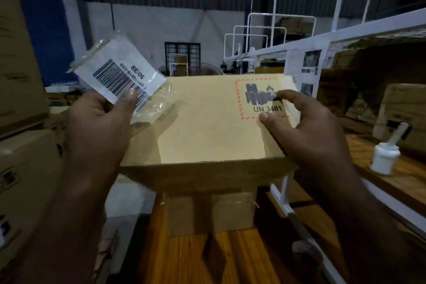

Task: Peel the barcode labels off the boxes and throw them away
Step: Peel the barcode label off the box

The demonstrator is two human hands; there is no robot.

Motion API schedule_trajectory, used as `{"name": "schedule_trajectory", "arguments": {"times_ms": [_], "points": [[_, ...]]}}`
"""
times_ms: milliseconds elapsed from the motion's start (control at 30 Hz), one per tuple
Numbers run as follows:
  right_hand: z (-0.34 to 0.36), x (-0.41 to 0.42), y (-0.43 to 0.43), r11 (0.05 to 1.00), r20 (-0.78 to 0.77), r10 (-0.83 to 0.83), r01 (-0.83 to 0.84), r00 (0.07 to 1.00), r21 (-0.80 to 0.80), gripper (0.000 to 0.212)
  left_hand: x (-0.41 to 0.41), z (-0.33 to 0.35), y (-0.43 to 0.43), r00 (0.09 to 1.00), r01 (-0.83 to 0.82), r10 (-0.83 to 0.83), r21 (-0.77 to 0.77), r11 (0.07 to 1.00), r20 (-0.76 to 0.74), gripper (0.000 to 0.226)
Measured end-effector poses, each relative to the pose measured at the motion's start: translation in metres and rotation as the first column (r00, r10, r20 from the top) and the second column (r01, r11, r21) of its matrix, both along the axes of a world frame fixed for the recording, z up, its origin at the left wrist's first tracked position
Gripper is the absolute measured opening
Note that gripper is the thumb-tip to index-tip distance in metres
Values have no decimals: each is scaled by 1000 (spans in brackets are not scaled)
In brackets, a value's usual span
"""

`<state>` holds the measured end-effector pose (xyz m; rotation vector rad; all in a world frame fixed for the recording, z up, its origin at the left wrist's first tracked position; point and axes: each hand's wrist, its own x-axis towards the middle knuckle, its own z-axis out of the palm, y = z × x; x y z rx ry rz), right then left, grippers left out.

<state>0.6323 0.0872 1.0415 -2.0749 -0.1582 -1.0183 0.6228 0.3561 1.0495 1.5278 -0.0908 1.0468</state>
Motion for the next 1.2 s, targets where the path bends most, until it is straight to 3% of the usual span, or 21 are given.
{"name": "schedule_trajectory", "arguments": {"times_ms": [67,133,233,333,400,633,733,833,900,967,1033,1100,1200], "points": [[-9,16,-3,999,97,30,-35,995,41,60,13,-6,-2,993,-52,54,-20,998,107,11],[-24,40,-5,999,86,-1,-2,996,35,64,33,-20,-2,994,-26,28,-21,999,103,12],[-70,77,-9,998,-85,-63,64,994,9,61,64,-56,3,990,117,-118,-17,993,-72,6],[-129,96,-12,997,-285,-79,73,955,-32,49,80,-104,10,958,117,-83,109,987,-276,6],[-153,98,-12,995,-307,-92,78,947,-58,52,83,-127,10,943,118,-79,106,987,-322,8],[-159,105,2,991,-305,-129,112,944,-74,73,93,-134,6,955,139,-118,60,988,-274,6],[-152,107,5,985,-384,-158,120,910,-122,77,104,-129,7,925,199,-177,31,979,-335,9],[-148,102,11,935,-430,-308,188,849,-299,70,109,-126,6,885,266,-251,-15,964,-392,13],[-147,94,18,923,-422,-332,198,843,-331,53,105,-130,7,898,231,-209,12,973,-386,10],[-144,83,27,975,-481,-198,119,854,-189,35,93,-136,6,919,162,-132,50,985,-372,9],[-142,76,38,995,-495,86,-49,865,89,28,79,-142,4,919,167,-140,43,985,-370,8],[-139,70,52,932,-410,338,-242,847,269,28,64,-147,2,884,268,-244,6,963,-399,6],[-133,63,75,769,-316,603,-428,732,475,37,48,-154,2,829,385,-350,-8,923,-436,11]]}}
